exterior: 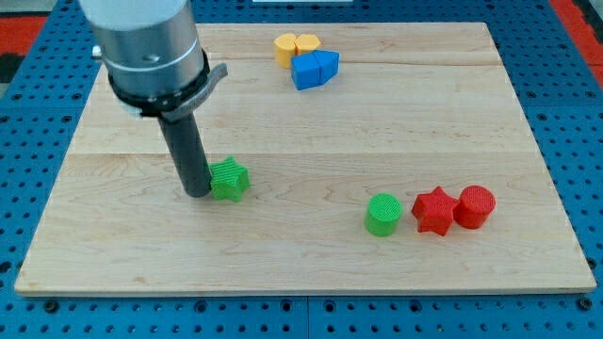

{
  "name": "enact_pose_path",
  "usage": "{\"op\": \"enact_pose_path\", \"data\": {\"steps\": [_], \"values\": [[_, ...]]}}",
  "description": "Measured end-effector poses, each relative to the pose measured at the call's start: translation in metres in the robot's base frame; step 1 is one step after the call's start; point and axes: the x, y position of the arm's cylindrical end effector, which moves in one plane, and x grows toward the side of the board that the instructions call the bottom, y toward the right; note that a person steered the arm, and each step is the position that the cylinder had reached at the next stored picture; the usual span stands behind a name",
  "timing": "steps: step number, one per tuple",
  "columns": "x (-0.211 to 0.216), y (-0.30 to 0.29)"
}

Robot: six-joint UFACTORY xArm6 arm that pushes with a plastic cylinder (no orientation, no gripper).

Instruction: Slide the green star to the green circle

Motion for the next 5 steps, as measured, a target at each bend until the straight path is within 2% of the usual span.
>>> {"op": "enact_pose_path", "data": {"steps": [1, 2, 4, 5], "values": [[0.006, 0.013], [-0.014, 0.015], [-0.052, 0.088], [-0.073, 0.104]]}}
